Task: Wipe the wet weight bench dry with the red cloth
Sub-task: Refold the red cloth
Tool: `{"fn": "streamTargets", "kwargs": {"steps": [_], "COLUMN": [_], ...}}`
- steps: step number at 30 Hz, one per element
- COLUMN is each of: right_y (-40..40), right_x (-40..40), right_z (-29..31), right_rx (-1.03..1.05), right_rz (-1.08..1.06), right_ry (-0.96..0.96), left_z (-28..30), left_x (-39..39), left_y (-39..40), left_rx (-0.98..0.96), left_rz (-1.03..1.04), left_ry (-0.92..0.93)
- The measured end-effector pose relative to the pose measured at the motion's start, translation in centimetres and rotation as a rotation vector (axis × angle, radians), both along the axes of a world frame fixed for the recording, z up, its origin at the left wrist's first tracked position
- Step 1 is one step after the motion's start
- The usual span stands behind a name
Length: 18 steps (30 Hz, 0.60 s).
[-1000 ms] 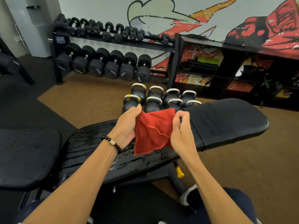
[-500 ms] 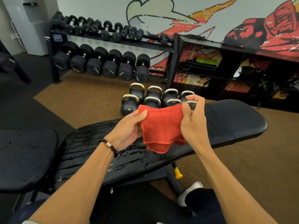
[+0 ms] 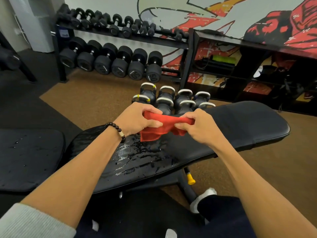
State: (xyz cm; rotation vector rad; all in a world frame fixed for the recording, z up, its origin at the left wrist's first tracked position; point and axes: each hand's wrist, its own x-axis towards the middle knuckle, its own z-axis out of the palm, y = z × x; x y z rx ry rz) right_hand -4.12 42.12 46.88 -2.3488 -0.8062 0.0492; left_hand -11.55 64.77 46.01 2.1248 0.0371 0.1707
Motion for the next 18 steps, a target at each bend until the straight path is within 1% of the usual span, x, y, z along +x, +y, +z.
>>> {"fn": "streamTargets", "kwargs": {"steps": [2,4,5,6,7,10,11,13,15,16,17,18], "right_y": [-0.2,-0.3,-0.3,-0.3,-0.2,0.0,-0.1,-0.4,-1.3,-1.8,-2.3,-2.8], "right_x": [0.7,0.7,0.6,0.5,0.2,-0.7,-1.0,-1.4,-1.8,-2.0,-2.3,-2.6], "right_z": [-0.7,-1.1,-1.5,-2.0,-2.4,-3.9,-4.6,-6.4,-8.4,-9.2,-9.8,-10.2], "right_rx": [-0.013,0.012,0.037,0.078,0.145,0.373,0.403,0.373,0.322,0.324,0.338,0.354], "right_rz": [0.009,-0.026,-0.052,-0.076,-0.094,-0.196,-0.233,-0.311,-0.386,-0.416,-0.444,-0.469], "right_ry": [-0.055,-0.024,0.002,0.046,0.110,0.350,0.400,0.454,0.513,0.561,0.615,0.664], "left_z": [0.3,0.3,-0.1,-0.6,-1.2,-4.0,-5.2,-7.3,-8.8,-9.3,-9.9,-10.4], "left_x": [0.3,0.6,0.9,1.1,1.3,1.4,1.4,1.3,1.2,1.3,1.6,2.0], "left_y": [0.3,0.5,0.5,0.3,0.2,-0.9,-1.3,-2.0,-2.3,-2.3,-2.4,-2.5], "left_rx": [0.141,0.248,0.273,0.250,0.149,-0.381,-0.512,-0.706,-0.835,-0.858,-0.828,-0.722], "left_rz": [0.037,0.077,0.087,0.094,0.100,0.123,0.138,0.159,0.110,0.082,0.071,0.079], "left_ry": [-0.033,-0.035,-0.031,-0.017,0.007,0.094,0.132,0.248,0.386,0.446,0.485,0.486]}}
